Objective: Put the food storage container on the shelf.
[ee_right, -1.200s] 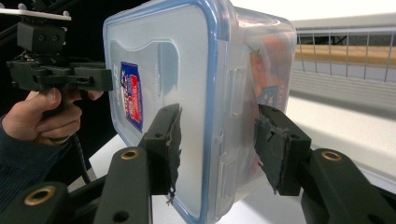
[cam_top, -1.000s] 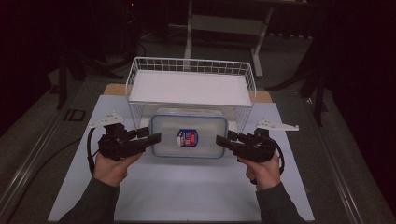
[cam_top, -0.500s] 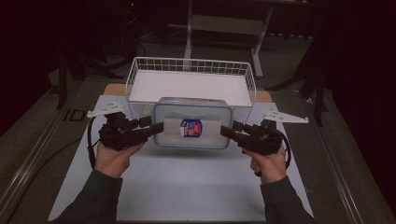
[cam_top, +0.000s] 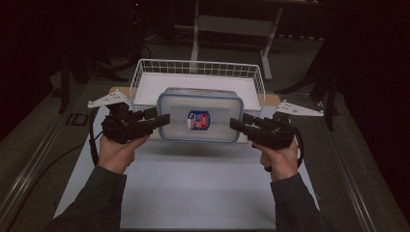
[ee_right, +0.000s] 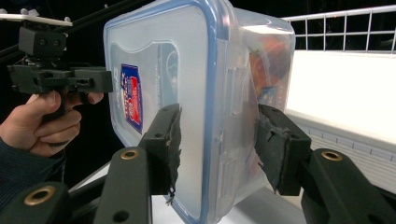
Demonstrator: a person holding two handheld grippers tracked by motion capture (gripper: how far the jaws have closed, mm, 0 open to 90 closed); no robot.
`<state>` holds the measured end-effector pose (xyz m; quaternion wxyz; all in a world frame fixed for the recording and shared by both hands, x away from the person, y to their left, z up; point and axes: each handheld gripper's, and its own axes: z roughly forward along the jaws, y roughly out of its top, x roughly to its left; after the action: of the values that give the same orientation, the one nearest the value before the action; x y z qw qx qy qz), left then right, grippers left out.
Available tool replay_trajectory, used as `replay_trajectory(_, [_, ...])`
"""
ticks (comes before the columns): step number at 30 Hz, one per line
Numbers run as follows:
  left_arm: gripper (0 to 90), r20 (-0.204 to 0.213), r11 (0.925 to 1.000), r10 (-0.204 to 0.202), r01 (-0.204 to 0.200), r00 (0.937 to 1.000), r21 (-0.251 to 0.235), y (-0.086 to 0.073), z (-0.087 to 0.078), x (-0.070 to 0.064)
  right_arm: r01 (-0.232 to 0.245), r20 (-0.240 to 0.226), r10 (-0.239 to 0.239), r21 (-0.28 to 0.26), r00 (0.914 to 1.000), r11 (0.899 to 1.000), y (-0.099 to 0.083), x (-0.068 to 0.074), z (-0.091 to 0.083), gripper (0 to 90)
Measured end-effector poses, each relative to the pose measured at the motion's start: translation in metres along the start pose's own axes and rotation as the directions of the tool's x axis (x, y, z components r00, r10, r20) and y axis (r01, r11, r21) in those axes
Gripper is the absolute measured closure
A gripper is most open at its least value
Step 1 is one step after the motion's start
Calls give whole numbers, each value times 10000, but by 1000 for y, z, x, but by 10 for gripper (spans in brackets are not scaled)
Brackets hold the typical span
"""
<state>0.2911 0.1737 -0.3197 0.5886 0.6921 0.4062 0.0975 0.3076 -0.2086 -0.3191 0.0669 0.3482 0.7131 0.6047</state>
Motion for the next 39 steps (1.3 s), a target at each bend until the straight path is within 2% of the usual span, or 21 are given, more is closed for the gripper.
replay_trajectory(9, [484,81,9999,-27,28,10000,-149,10,6,8,87,82,-86,-181,9999,9998,13,-5,5,517])
replay_trajectory(26, [484,229,9993,46,-37,9997,-381,22,24,28,68,255,-57,-407,9997,9991,26,-22,17,518])
replay_trajectory(39, [484,227,9990,73,-63,9997,-451,33,32,36,98,277,-83,-544,9996,9985,36,-32,23,519])
